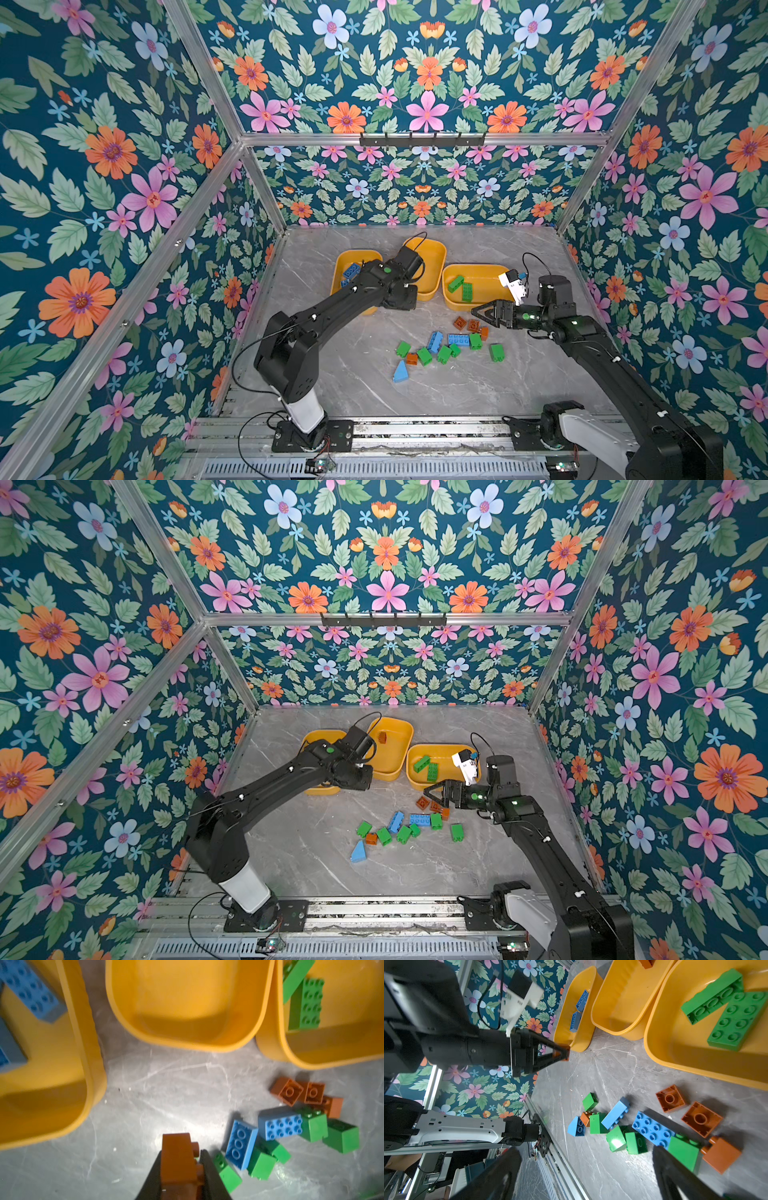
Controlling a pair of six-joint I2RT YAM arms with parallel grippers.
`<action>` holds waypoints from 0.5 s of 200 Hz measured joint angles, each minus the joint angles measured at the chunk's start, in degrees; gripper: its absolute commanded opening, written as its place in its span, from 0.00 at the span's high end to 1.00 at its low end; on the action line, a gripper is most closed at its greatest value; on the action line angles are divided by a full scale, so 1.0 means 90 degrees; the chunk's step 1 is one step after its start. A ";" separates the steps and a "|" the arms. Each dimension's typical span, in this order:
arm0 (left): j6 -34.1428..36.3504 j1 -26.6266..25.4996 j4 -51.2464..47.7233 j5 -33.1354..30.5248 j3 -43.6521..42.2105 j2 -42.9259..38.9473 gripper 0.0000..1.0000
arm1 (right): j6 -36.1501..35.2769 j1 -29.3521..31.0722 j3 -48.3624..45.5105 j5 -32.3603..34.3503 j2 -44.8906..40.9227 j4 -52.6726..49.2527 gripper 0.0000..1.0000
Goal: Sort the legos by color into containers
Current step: 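Carry the brown brick over the middle bin and open the left gripper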
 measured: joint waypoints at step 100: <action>0.0738 0.0787 0.1217 -0.0265 0.2084 0.2455 0.66 | 0.0051 0.0000 0.0056 0.0039 0.0095 0.0044 0.01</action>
